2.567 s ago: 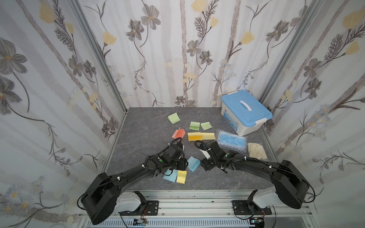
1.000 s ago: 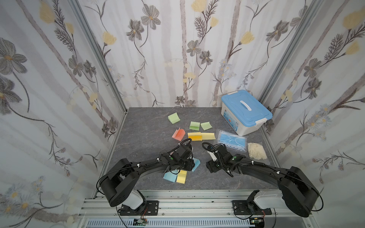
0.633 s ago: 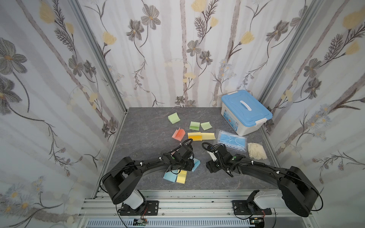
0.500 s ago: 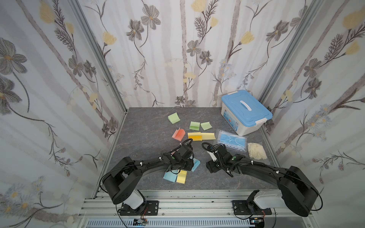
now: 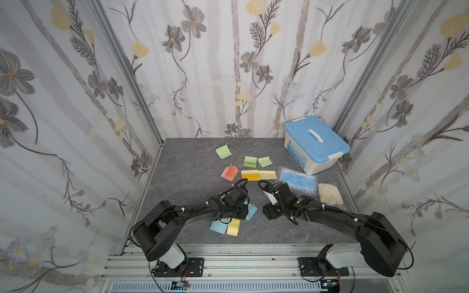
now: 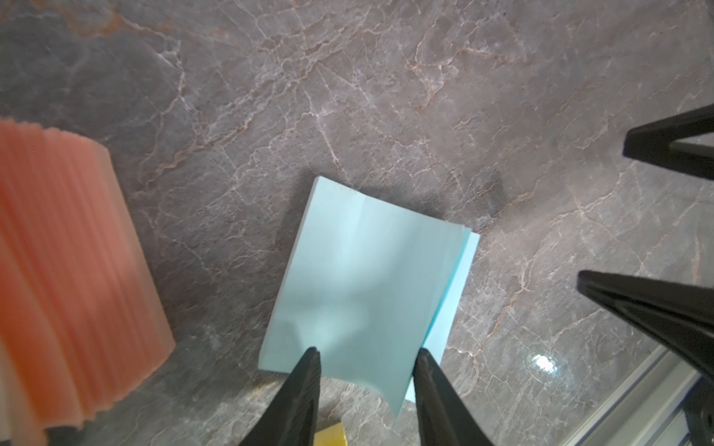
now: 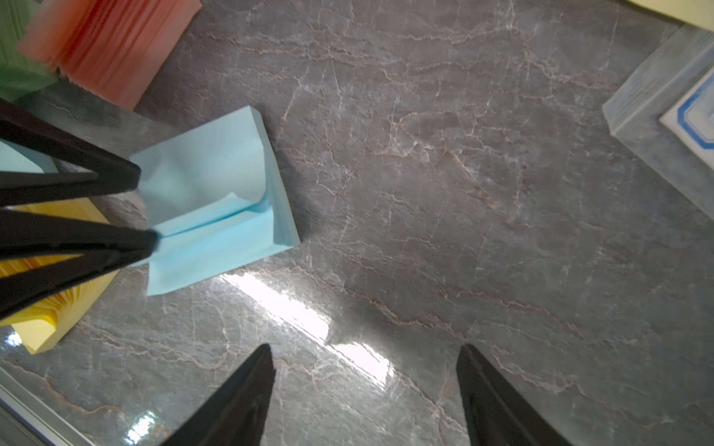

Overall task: Tear off pages from different memo pads
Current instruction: Pick up the memo pad from the center of the board.

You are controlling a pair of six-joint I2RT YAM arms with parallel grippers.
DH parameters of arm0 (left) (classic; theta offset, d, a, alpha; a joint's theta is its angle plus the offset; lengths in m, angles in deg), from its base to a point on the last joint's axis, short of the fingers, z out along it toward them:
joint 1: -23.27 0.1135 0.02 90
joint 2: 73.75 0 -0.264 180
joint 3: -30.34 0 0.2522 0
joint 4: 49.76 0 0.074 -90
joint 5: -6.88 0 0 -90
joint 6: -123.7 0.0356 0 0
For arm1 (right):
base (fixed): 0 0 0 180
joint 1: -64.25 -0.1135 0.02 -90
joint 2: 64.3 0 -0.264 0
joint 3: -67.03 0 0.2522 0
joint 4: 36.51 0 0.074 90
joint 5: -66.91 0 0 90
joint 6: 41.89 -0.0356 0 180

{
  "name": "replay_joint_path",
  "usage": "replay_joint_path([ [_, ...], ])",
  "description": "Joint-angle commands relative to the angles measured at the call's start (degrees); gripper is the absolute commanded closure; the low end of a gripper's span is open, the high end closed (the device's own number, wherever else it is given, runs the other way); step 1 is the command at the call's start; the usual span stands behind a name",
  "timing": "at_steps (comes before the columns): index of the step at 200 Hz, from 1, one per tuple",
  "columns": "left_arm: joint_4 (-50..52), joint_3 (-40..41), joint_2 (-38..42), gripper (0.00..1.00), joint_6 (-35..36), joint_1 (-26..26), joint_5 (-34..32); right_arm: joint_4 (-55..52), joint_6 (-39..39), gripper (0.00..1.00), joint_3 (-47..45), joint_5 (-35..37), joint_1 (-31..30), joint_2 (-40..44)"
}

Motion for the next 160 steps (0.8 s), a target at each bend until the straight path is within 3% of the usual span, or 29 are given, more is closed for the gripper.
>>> replay_joint_path([
  [1,0.1,-0.2,-0.4,0.57,-0.2,0.1,-0.7,1.7,-0.2,0.24,2.6,-1.7,0.0,-1.5],
  [97,-2.0,1.3,0.1,0.57,-1.0,0.0,0.9,6.6,-4.5,0.24,9.7,-6.8,0.0,-12.1],
  [160,0.0,1.1,0.4,0.58,-0.5,0.0,-2.7,6.9,-4.9,0.24,7.9,-6.1,0.0,-10.9],
])
